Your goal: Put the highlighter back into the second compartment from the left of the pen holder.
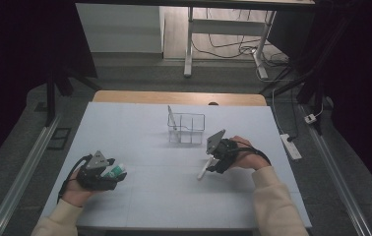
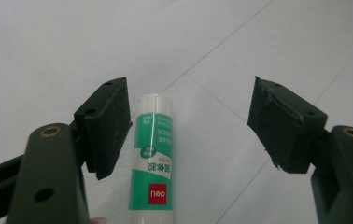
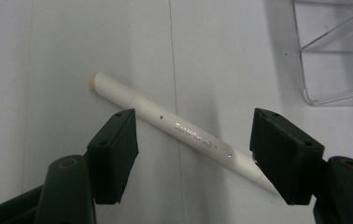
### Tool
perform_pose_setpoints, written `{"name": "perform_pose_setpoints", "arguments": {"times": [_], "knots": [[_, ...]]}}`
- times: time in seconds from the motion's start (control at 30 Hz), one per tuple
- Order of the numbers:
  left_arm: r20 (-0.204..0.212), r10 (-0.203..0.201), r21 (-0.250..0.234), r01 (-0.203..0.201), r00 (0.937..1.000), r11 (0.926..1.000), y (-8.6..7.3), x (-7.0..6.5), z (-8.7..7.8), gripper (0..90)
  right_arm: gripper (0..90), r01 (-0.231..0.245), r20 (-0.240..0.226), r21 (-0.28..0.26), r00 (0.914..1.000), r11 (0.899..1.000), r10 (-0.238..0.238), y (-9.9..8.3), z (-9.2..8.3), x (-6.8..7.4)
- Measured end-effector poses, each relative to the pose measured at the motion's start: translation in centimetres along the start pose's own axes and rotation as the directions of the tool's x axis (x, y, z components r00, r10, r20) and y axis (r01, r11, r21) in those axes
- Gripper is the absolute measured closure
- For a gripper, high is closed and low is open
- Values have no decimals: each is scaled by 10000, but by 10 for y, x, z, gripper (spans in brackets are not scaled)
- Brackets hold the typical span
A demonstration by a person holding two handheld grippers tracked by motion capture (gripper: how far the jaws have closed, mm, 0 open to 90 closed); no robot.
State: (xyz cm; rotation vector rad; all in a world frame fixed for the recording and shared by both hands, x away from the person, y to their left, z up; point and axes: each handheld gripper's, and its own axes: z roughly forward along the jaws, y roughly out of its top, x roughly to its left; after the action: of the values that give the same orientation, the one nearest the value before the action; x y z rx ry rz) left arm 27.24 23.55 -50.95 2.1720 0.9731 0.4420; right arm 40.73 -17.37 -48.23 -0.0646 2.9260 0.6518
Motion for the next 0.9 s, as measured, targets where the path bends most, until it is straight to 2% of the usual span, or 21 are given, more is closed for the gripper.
{"name": "perform_pose_setpoints", "arguments": {"times": [0.1, 0.37, 0.63, 0.8, 0.9], "knots": [[-3, 2, 25, -2, 10000, 10000, 0, 0, 0, 294, 313, 132, 90, 129, 9999, 9998, -133, 0, 2, -1], [35, 31, 94, -31, 10000, 10000, 0, 0, 1, 291, 313, 135, 29, 423, 9999, 9990, -137, 0, 7, -1], [27, 34, 152, -34, 10000, 9999, 0, 0, 2, 289, 333, 368, -198, 826, 9992, 9959, -353, 2, 16, -2], [51, 25, 157, -26, 10000, 9999, 0, 1, 3, 288, 396, 502, -386, 1077, 9982, 9929, -462, 4, 20, -2], [47, 30, 180, -31, 10000, 9998, -1, 1, 3, 288, 483, 562, -685, 1104, 9965, 9923, -488, 5, 20, -3]]}}
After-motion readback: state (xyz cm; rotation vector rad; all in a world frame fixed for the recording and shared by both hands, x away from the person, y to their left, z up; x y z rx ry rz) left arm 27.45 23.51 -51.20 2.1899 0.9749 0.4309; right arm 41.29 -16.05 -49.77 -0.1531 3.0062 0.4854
